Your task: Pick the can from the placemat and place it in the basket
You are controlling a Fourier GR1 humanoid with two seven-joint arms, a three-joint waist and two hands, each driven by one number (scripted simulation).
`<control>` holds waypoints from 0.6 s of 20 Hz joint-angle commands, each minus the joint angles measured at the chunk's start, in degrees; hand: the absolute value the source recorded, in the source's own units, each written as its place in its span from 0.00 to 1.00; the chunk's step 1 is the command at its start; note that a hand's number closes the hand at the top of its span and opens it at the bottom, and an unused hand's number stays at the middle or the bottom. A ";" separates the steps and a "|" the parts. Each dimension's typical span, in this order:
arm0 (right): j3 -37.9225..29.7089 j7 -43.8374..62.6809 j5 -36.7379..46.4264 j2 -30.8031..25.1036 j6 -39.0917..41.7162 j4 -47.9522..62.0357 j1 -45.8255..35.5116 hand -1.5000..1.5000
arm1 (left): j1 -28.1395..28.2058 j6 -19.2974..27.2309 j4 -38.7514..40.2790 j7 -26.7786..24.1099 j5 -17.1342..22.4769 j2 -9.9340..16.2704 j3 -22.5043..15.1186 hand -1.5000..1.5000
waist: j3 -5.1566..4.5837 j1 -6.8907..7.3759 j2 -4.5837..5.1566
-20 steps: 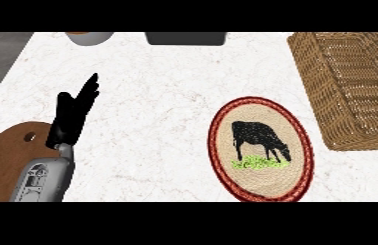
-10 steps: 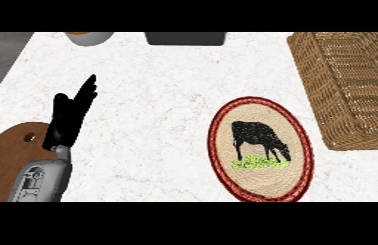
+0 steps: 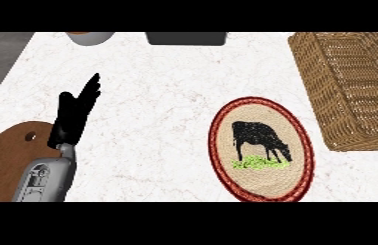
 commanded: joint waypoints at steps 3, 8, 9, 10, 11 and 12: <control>-0.57 -5.99 1.25 -0.70 -5.41 9.07 0.79 1.00 | 1.04 -1.33 0.73 -2.34 0.24 0.65 0.48 0.50 | 0.00 0.49 0.15; -6.41 -2.40 -3.99 2.33 -6.73 13.46 1.77 1.00 | 0.89 -2.82 1.48 -3.68 1.60 1.46 1.54 0.50 | 0.00 0.48 0.20; -7.79 -4.81 -5.00 1.48 -7.93 15.21 2.83 0.00 | -0.94 -2.43 -0.69 0.56 1.74 1.82 1.84 0.50 | 0.06 0.70 0.26; -7.31 -4.58 -5.12 2.84 -7.57 15.17 2.11 0.00 | 2.80 -0.46 1.13 -4.15 -0.32 -0.24 0.42 0.50 | 0.01 0.58 0.19; -8.96 -6.18 -6.73 1.22 -7.27 15.20 2.98 0.00 | 2.85 -1.87 -0.90 -2.43 1.24 0.87 1.39 0.50 | 0.03 0.46 0.07; -9.24 -6.26 -6.44 1.01 -9.10 16.84 1.68 0.00 | 1.69 -1.56 -1.48 0.25 0.70 0.37 0.56 0.50 | 0.05 0.81 0.23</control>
